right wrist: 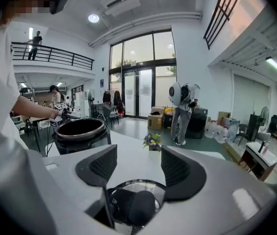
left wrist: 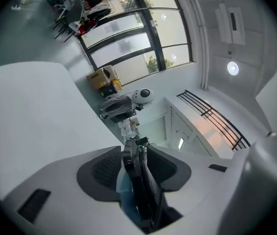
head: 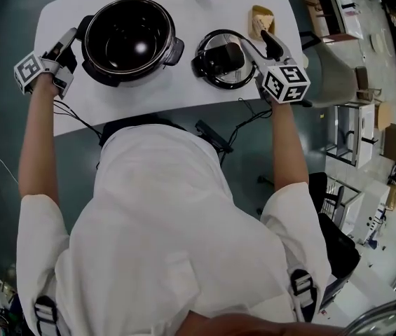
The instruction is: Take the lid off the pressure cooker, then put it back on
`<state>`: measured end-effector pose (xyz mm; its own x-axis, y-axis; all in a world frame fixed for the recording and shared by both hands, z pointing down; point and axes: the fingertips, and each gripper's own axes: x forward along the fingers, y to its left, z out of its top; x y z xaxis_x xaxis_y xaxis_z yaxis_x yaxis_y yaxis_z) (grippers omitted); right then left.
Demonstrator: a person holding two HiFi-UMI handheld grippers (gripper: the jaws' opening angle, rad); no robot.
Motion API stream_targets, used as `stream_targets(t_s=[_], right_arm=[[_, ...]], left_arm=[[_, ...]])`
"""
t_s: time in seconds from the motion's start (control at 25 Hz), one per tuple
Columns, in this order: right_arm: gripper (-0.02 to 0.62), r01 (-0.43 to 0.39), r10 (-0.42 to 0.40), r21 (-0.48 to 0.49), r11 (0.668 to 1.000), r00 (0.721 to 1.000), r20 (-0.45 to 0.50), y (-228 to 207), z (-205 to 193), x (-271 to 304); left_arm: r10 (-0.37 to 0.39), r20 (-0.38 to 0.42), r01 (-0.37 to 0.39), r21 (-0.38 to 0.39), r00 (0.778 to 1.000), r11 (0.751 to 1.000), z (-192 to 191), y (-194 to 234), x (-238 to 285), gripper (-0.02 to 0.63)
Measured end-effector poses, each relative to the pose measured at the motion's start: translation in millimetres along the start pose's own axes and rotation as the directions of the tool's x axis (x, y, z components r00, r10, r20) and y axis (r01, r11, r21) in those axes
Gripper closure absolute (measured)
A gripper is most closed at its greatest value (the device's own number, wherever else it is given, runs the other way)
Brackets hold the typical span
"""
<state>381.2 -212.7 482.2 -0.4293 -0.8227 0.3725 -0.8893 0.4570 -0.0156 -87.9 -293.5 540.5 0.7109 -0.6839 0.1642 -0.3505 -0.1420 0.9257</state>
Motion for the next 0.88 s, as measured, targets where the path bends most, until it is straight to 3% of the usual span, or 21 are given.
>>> stream_targets(t_s=[0.24,0.36,0.56,0.68,0.88], right_arm=[[0.311,0.014,-0.007,0.047,0.999,0.989,-0.144,-28,-44,9],[0.311,0.017,0.011,0.108,0.994,0.968,-0.251,-38,-78,12],[0.311,0.003,0.071,0.165,0.986,0.897,-0.436,-42,-126,25],[0.31,-0.008,0.123,0.221,0.975,0.852,-0.509,-30,-141,33],[0.31,0.04,0.108,0.218,0.975,0.776,-0.621,-24,-170,43]], left_arm=[[-0.057,0.005,0.057,-0.128,0.998,0.99,-10,15,13,0.459],[-0.084,0.015,0.086,-0.178,0.996,0.98,-15,15,18,0.463],[-0.125,0.046,0.131,-0.198,0.991,0.971,-12,10,17,0.522],[-0.138,0.042,0.144,-0.192,0.989,0.971,-11,10,18,0.523],[-0.16,0.057,0.169,-0.21,0.985,0.963,-12,10,17,0.526]])
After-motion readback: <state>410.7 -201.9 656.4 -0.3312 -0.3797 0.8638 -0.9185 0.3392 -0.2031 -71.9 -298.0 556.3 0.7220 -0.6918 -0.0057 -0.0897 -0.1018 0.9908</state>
